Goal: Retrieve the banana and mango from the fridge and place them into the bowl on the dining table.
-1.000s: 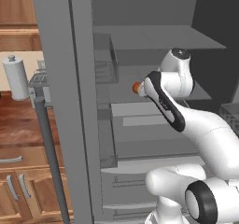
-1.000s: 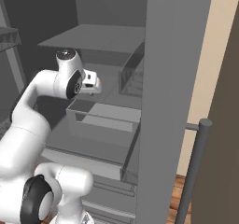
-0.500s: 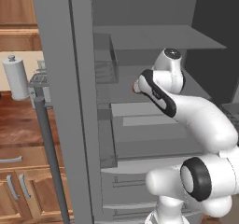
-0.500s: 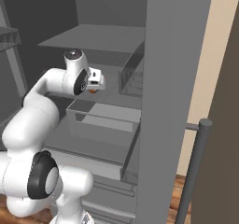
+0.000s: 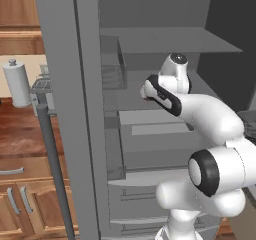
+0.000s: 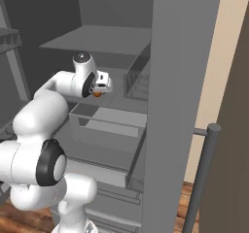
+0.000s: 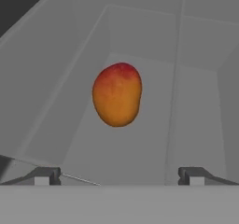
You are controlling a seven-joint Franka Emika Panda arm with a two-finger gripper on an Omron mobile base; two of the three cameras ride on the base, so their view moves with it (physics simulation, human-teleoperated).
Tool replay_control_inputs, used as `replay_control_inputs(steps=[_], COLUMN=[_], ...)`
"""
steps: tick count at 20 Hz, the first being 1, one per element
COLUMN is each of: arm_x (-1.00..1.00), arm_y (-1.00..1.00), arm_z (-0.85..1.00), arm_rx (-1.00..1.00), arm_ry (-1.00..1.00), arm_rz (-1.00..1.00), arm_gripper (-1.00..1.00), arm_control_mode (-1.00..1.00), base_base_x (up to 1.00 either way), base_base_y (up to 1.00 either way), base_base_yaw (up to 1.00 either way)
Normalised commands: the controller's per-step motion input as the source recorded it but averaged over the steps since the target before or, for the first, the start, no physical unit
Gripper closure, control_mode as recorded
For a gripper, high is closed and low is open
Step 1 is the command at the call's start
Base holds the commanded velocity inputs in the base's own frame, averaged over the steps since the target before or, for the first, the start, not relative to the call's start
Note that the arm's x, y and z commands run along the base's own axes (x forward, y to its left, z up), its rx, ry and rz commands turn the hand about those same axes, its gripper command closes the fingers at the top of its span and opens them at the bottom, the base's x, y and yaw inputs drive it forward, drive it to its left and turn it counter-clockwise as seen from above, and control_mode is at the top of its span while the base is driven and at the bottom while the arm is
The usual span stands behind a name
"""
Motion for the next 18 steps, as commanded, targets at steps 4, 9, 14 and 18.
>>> replay_control_inputs(steps=[4,9,14,18], arm_x=[0.39,0.38,0.34,0.27], arm_y=[0.0,0.0,0.0,0.0], arm_z=[-0.16,-0.14,-0.14,-0.2], arm_rx=[0.0,0.0,0.0,0.0], arm_ry=[0.0,0.0,0.0,0.0], arm_rz=[0.0,0.0,0.0,0.0], arm_gripper=[-1.0,-1.0,-1.0,-1.0], arm_control_mode=[-1.0,-1.0,-1.0,-1.0], base_base_x=[0.0,0.0,0.0,0.0], base_base_y=[0.0,0.0,0.0,0.0], base_base_yaw=[0.0,0.0,0.0,0.0])
